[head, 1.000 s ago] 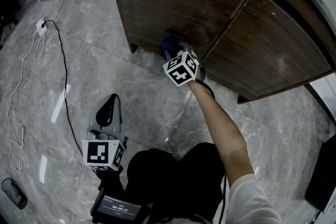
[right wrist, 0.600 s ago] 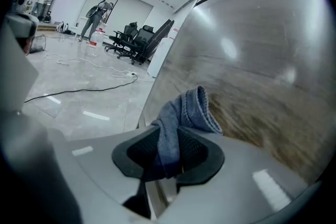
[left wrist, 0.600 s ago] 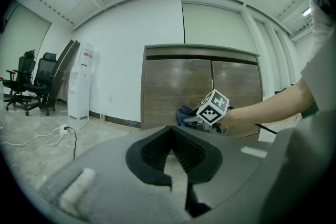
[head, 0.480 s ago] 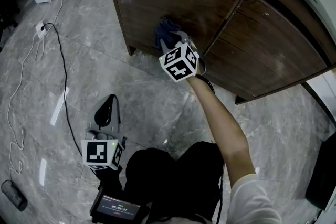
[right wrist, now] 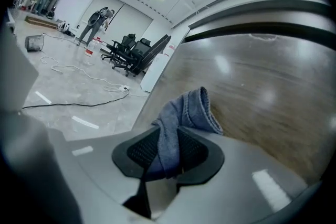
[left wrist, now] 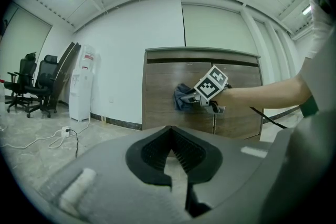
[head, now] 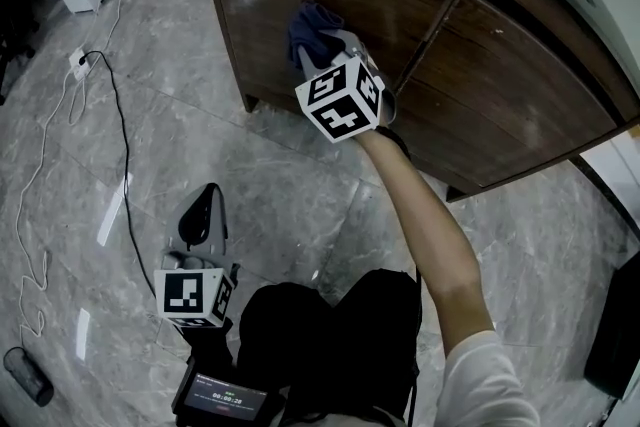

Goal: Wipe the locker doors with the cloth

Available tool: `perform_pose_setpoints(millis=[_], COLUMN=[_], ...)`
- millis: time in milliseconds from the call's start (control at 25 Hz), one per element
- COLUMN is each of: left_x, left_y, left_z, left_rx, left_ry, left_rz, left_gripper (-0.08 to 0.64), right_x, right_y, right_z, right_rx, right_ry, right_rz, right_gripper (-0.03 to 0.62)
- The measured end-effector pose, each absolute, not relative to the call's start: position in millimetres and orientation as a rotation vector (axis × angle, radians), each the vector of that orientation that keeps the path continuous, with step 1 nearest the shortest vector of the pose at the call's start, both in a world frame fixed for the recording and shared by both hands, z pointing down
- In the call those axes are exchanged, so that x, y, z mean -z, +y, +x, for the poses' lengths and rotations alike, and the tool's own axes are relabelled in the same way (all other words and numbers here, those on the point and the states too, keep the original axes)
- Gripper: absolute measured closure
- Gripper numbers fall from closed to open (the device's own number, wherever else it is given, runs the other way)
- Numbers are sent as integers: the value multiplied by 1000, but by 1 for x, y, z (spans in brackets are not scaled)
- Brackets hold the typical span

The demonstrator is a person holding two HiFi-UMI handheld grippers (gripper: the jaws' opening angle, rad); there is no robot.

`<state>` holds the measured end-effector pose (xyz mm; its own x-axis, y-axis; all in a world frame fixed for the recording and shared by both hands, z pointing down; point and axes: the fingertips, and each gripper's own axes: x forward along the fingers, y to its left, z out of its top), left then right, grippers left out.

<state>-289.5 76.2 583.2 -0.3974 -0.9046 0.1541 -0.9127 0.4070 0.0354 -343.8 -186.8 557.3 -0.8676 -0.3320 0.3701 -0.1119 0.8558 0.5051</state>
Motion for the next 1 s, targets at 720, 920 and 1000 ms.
perform_pose_setpoints(millis=[720, 920, 1000], left_x=[-582, -582, -583], left_y=[78, 80, 81], left_z=[-290, -292, -292], left_rx=[-73, -69, -68], left_ry=[-2498, -2499, -2500], left_rz=[1625, 1622, 1621], left_gripper=[557, 557, 557], right_x=[-445, -419, -417], right_y=[-184, -182, -181], right_z=[-360, -366, -367], right_rx=[781, 808, 813], right_ry=[-2679, -2707, -2710], right_rz=[404, 427, 436], right_gripper=[488, 488, 488])
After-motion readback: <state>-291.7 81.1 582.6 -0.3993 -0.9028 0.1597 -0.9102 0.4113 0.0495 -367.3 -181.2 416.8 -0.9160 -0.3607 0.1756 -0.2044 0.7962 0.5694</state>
